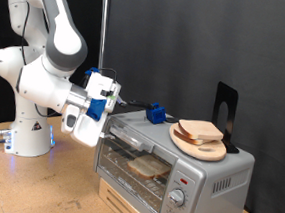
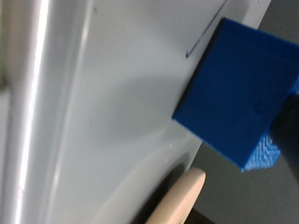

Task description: Make a piece of toast with the oven

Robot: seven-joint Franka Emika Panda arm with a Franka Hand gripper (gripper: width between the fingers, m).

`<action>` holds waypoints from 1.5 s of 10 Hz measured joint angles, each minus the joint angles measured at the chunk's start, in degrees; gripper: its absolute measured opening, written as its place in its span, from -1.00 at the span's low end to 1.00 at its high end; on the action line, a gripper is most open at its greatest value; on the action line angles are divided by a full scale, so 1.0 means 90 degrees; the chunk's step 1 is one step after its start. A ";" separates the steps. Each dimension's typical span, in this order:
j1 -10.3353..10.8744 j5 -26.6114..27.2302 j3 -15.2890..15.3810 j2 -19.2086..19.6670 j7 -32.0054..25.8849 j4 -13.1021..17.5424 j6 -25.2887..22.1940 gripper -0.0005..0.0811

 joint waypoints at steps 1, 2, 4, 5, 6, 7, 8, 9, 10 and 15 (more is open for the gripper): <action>-0.0068 -0.0310 -0.0116 0.0005 0.0251 -0.0042 -0.0223 0.97; -0.0193 -0.0694 -0.0281 -0.0005 0.0513 -0.0062 -0.0511 0.97; -0.0592 -0.1331 -0.0641 -0.0134 0.0910 -0.0050 -0.0790 0.97; -0.0784 -0.1459 -0.0741 -0.0236 0.1039 -0.0027 -0.0759 0.97; -0.0919 -0.1488 -0.0799 -0.0364 0.1070 -0.0054 -0.0754 0.97; -0.0911 -0.1550 -0.0795 -0.0341 0.1081 -0.0020 -0.0819 0.97; -0.0950 -0.1994 -0.0878 -0.0279 0.1319 0.0084 -0.1220 0.97; -0.1056 -0.2668 -0.1087 -0.0176 0.1648 0.0287 -0.1821 0.97; -0.1192 -0.3290 -0.1314 -0.0037 0.1864 0.0536 -0.2342 0.97; -0.1351 -0.3819 -0.1595 0.0775 0.2415 0.1471 -0.2635 0.97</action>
